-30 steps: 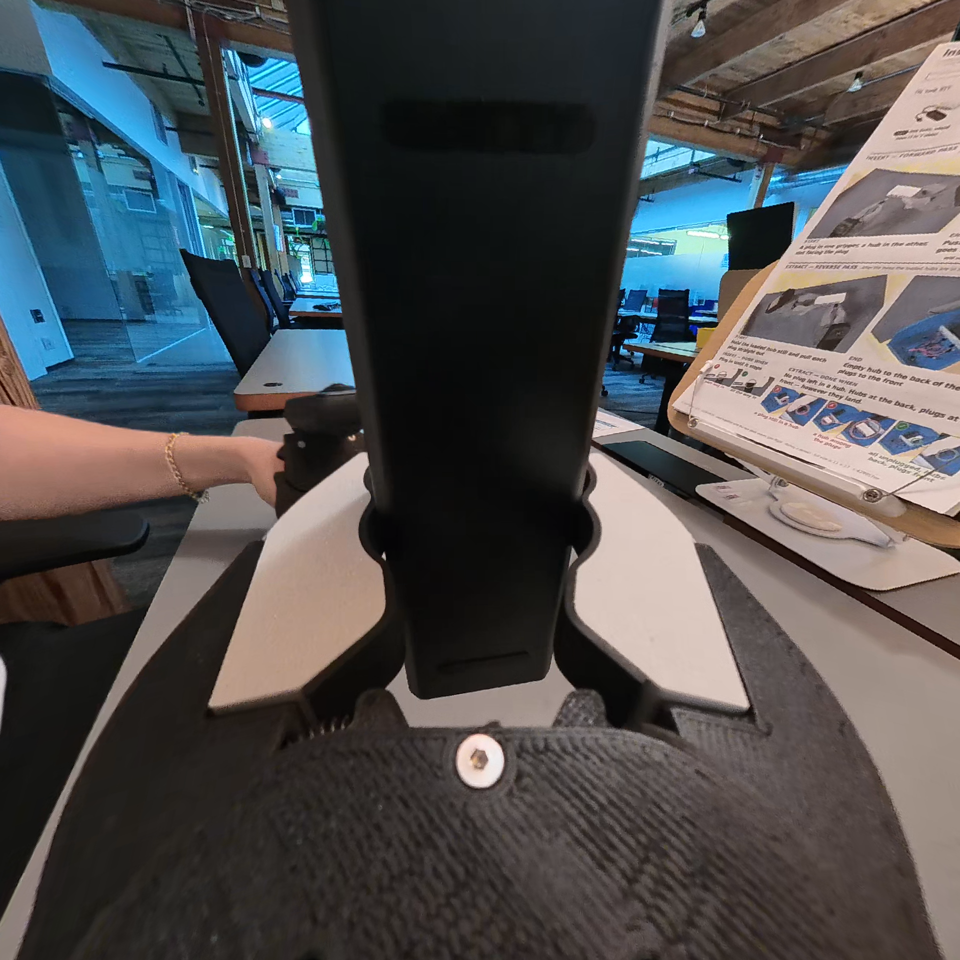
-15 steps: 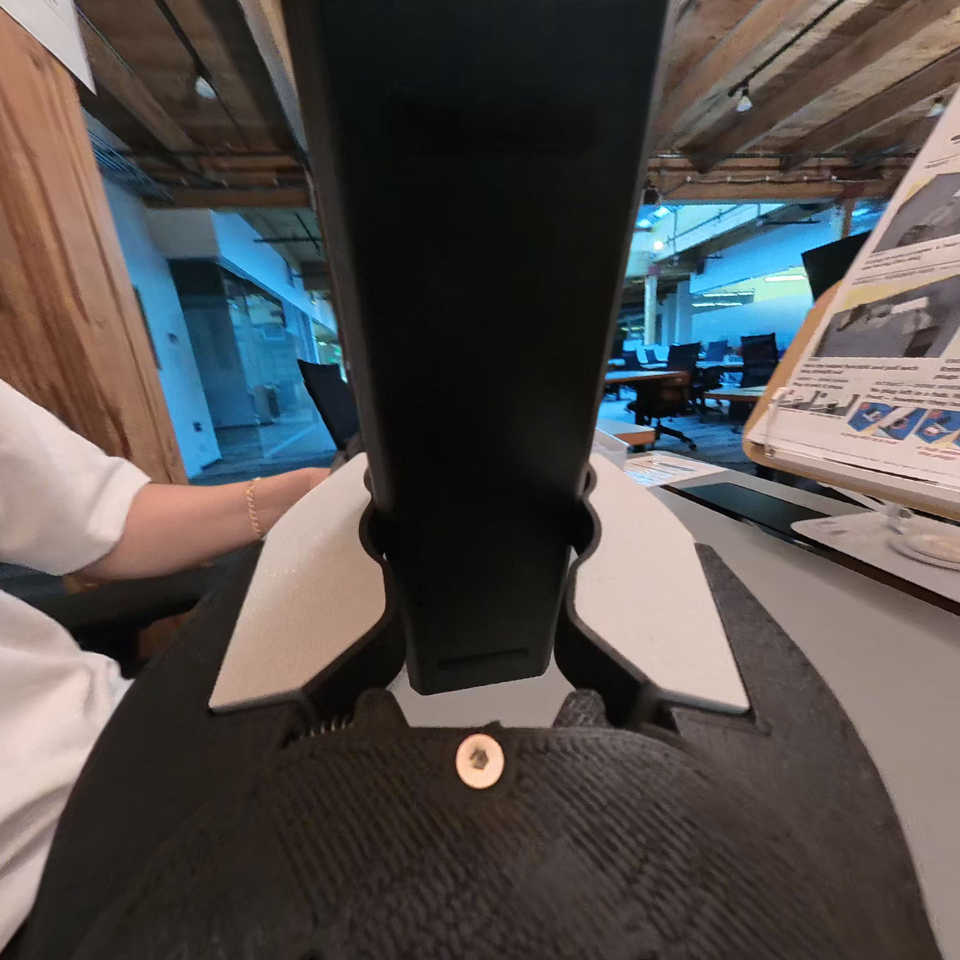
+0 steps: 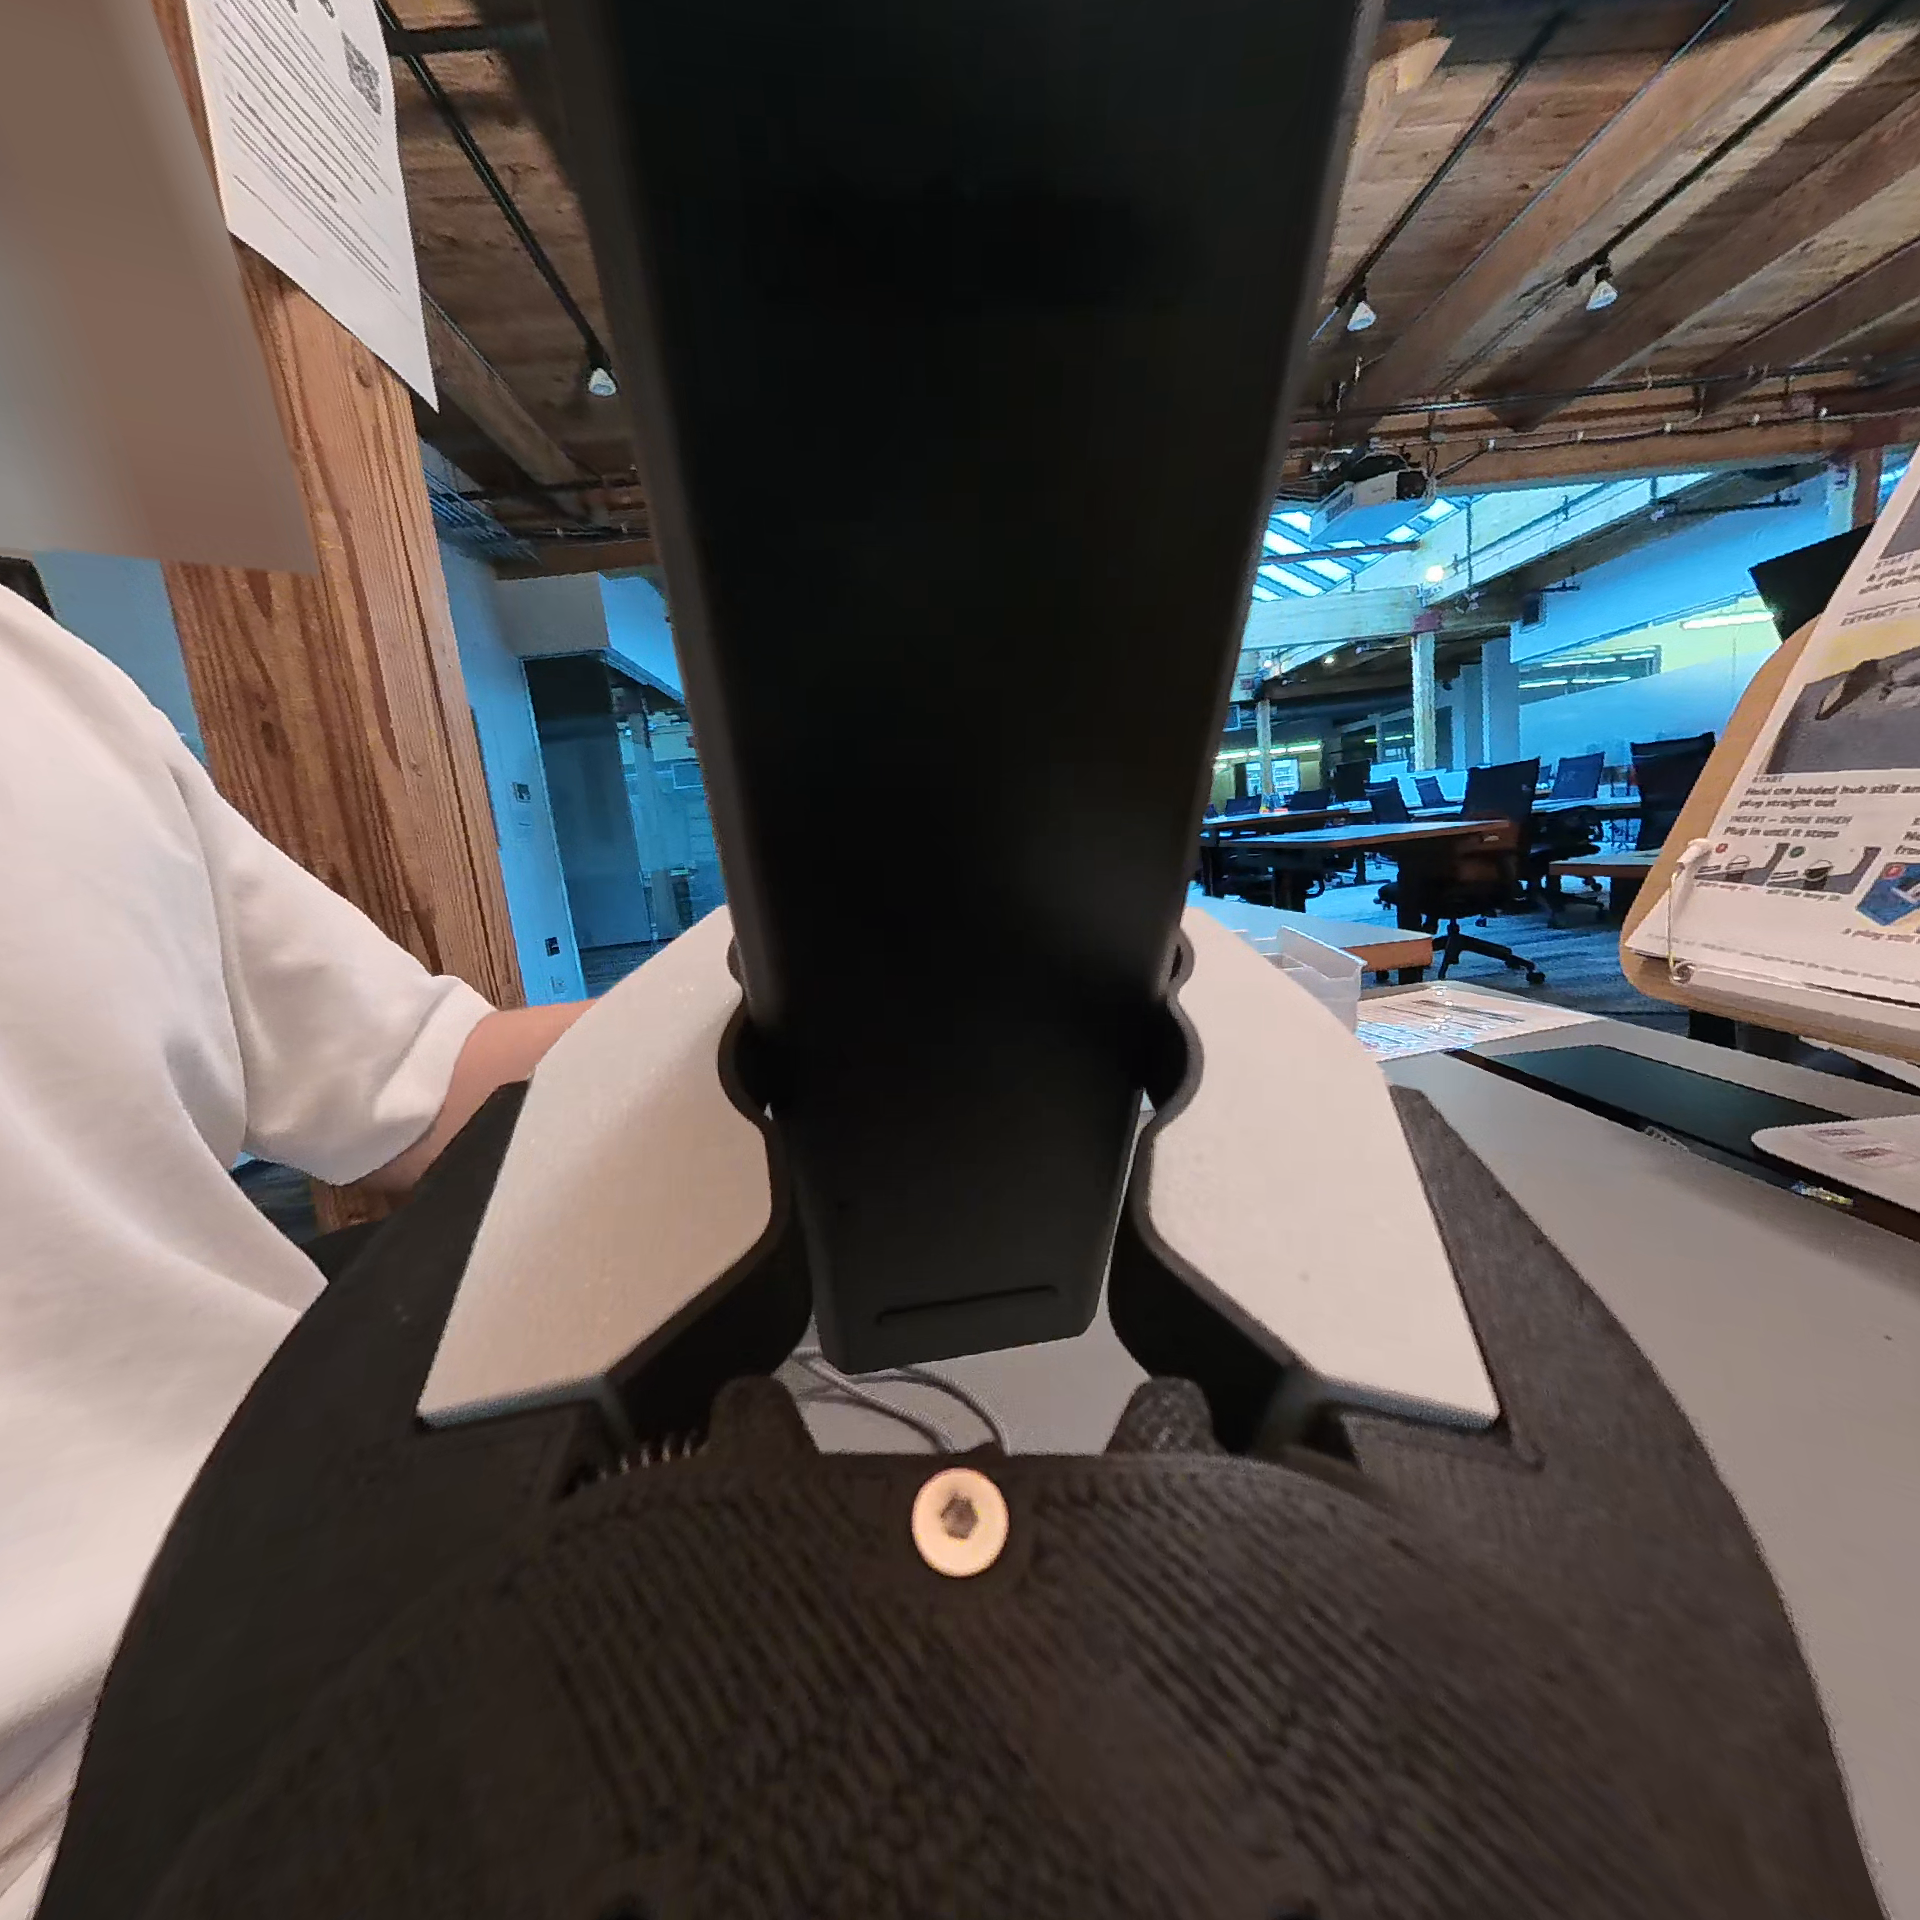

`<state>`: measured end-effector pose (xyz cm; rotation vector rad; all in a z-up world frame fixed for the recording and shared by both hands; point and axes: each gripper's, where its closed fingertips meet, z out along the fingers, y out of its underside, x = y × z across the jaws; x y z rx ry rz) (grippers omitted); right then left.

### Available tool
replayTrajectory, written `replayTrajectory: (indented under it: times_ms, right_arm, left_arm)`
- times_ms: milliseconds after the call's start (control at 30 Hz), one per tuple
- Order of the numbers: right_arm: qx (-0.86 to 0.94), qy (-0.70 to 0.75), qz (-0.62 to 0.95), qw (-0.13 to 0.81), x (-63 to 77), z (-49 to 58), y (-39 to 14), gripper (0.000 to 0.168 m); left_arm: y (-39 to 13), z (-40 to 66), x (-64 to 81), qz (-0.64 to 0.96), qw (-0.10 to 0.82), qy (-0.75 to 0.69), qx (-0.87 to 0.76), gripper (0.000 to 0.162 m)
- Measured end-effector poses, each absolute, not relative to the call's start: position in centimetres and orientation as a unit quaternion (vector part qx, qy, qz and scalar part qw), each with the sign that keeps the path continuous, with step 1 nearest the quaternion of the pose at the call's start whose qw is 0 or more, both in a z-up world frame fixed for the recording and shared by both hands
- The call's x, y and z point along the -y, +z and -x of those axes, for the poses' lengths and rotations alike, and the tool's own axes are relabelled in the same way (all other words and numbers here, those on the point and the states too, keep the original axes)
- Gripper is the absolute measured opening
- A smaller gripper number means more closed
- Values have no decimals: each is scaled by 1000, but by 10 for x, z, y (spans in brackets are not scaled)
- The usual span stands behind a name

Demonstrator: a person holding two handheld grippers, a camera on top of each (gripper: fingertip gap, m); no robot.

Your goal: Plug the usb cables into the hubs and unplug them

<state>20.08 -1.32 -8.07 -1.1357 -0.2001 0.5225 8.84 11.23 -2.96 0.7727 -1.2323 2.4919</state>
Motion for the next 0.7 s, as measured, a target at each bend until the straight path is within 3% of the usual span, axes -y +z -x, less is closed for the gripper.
replayTrajectory:
  times_ms: [200, 400, 533, 700]
  right_arm:
    - [93, 226, 548, 800, 8, -201, -86, 72]
    - [85, 221, 556, 796, 2, -203, -90, 72]
    - [86, 213, 566, 791, -1, -202, -93, 72]
    - [86, 209, 568, 792, -1, -202, -93, 72]
  left_arm:
    - [-145, -112, -161, -458, 78, 756, 460, 13]
    - [-255, -103, -192, -594, -30, 492, 635, 14]
    - [-280, -99, -230, -630, -133, 328, 691, 20]
    - [-254, -106, -238, -653, -191, 333, 653, 35]
